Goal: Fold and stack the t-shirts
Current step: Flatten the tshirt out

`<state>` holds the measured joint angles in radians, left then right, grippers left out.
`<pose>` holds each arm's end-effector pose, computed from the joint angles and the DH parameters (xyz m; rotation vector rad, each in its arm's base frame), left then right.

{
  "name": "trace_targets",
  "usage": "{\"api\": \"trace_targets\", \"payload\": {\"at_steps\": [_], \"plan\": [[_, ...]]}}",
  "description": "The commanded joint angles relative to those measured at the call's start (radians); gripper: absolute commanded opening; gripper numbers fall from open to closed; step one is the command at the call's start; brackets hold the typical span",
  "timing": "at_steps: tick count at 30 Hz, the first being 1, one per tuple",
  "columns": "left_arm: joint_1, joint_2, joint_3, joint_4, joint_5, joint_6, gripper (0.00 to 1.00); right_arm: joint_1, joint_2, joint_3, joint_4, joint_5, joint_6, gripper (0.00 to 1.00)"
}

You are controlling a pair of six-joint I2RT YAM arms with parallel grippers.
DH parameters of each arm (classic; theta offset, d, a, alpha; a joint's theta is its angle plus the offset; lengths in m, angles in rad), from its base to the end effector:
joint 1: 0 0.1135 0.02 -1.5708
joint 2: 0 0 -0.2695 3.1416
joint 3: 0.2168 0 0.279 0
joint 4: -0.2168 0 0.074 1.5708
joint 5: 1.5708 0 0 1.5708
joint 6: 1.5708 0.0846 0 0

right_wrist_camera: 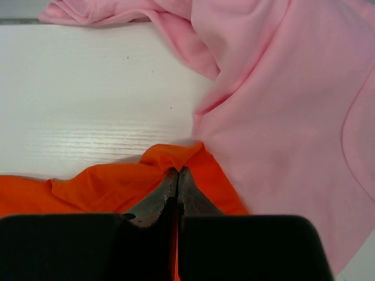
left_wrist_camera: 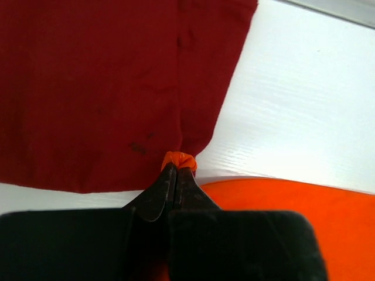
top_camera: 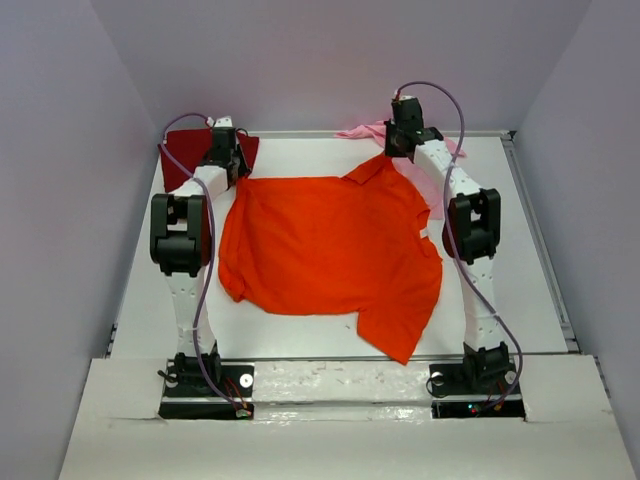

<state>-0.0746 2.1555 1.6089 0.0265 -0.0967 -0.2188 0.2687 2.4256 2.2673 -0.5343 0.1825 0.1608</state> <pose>0.5690 -0.0343 0.1693 -0.2088 2.0787 -0.0770 0.6045 0.1505 0.2063 -0.0247 2.2497 0.0240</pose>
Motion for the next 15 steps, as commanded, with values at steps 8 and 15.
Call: {"api": "trace_targets", "payload": {"at_steps": [8, 15], "plan": [[0.010, -0.282, -0.020, 0.053, 0.077, -0.004, 0.00, 0.001, -0.318, -0.228, 0.112, -0.006, 0.014, 0.00], [0.009, -0.465, -0.205, 0.085, 0.054, -0.031, 0.00, 0.001, -0.511, -0.468, 0.112, -0.005, 0.062, 0.00]]}}
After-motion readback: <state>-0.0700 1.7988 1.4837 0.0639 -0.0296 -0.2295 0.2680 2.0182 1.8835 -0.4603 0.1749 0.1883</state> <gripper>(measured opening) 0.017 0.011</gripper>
